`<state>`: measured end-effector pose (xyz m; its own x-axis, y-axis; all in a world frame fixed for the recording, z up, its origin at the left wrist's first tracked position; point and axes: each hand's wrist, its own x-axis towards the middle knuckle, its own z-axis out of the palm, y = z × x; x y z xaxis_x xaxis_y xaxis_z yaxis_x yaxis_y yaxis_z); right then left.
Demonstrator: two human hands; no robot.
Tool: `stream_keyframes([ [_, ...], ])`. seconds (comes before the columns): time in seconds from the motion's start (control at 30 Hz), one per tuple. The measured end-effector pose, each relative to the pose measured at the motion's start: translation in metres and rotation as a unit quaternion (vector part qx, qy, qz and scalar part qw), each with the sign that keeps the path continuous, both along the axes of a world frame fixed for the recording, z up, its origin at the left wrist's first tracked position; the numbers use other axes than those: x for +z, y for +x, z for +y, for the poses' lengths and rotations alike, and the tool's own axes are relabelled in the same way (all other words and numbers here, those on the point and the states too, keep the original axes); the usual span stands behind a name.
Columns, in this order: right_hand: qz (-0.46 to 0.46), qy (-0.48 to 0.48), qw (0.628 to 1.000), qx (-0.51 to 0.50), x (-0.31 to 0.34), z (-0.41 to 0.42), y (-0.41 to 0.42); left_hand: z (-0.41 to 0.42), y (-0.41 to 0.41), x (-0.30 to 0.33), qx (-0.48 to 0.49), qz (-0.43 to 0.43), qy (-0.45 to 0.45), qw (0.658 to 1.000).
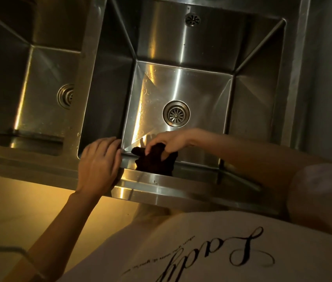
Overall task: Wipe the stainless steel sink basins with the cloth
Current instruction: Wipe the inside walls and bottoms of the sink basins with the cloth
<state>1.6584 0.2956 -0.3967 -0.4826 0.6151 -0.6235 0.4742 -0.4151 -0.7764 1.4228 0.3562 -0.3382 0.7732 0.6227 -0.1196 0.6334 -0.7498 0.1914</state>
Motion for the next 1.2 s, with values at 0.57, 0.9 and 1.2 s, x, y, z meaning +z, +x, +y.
stream_keyframes([
  [0.57, -0.114, -0.092, 0.986, 0.076, -0.08, -0.045, 0.033, 0.028, -0.027, -0.009, -0.002, -0.014, 0.063, 0.998],
  [0.9, -0.039, 0.088, 0.991, -0.093, -0.071, 0.052, -0.073, 0.031, -0.06, -0.01, 0.069, -0.056, 0.093, 0.992],
  [1.2, 0.071, 0.233, 0.928, -0.28, -0.033, 0.071, -0.115, 0.039, -0.067, -0.016, 0.096, -0.065, 0.086, 0.99],
])
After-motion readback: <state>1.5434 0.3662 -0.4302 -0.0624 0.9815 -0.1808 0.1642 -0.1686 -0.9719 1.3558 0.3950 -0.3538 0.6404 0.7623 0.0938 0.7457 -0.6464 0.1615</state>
